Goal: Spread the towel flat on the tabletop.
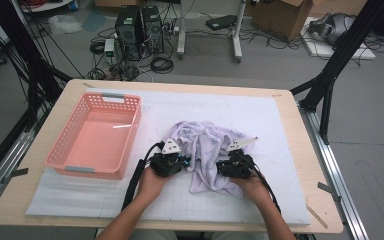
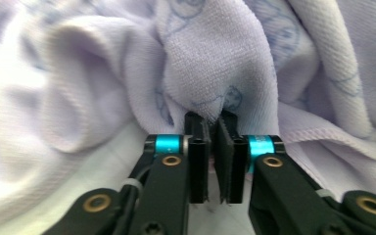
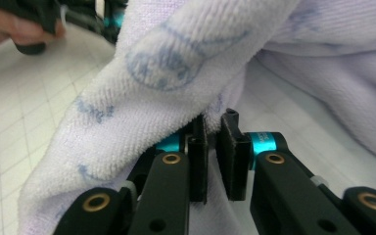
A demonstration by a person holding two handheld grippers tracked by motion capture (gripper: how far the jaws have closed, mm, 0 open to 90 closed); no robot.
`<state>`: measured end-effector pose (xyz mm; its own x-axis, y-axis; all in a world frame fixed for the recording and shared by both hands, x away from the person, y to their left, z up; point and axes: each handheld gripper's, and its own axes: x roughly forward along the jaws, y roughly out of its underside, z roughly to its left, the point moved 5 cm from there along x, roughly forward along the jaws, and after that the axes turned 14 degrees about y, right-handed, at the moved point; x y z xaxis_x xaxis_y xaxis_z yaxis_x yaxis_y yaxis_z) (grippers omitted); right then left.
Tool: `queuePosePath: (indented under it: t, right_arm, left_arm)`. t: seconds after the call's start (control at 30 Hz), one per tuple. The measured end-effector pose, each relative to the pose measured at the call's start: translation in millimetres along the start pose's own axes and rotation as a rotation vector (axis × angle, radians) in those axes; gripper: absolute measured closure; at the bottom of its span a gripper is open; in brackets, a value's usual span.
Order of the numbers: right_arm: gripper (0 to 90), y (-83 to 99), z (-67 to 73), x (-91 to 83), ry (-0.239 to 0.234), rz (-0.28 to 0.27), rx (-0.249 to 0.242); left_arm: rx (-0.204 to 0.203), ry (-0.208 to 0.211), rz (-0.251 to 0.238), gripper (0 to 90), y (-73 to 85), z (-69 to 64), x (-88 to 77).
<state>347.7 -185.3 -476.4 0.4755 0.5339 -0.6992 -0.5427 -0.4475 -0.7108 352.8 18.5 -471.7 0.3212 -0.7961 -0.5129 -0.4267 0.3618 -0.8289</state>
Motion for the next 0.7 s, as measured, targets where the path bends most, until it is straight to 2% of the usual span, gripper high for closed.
queuePosePath:
  t: [0.07,0.23,0.37,0.5,0.53,0.6,0.7]
  right_arm:
    - [83.5,0.0,-3.1,-10.2,0.043,-0.019,0.009]
    - [82.9,7.9,-21.7,-44.6,0.214,-0.048,0.017]
    - [82.9,17.7,-36.4,-63.6,0.286,-0.065,0.053]
    - [83.1,24.1,-47.0,-83.7,0.345,-0.094,0.079]
    - [83.2,25.6,-50.0,-89.6,0.372,-0.1,0.088]
    - [83.5,29.4,-58.6,-100.5,0.457,-0.097,0.099]
    - [83.5,38.3,-73.3,-112.8,0.593,-0.055,0.11]
  left_arm:
    - [0.009,-0.015,-0.021,85.9,-2.2,2.0,-4.4]
    - [-0.002,-0.062,-0.069,86.4,-5.2,8.5,-9.9]
    - [-0.014,-0.094,-0.091,86.5,-6.4,13.7,-9.9]
    - [-0.032,-0.148,-0.106,86.6,-6.9,24.0,-13.9]
    - [-0.039,-0.162,-0.112,86.6,-7.0,26.4,-15.5]
    - [-0.047,-0.174,-0.121,86.7,-7.1,29.7,-17.0]
    - [-0.045,-0.199,-0.119,86.7,-6.4,33.8,-16.7]
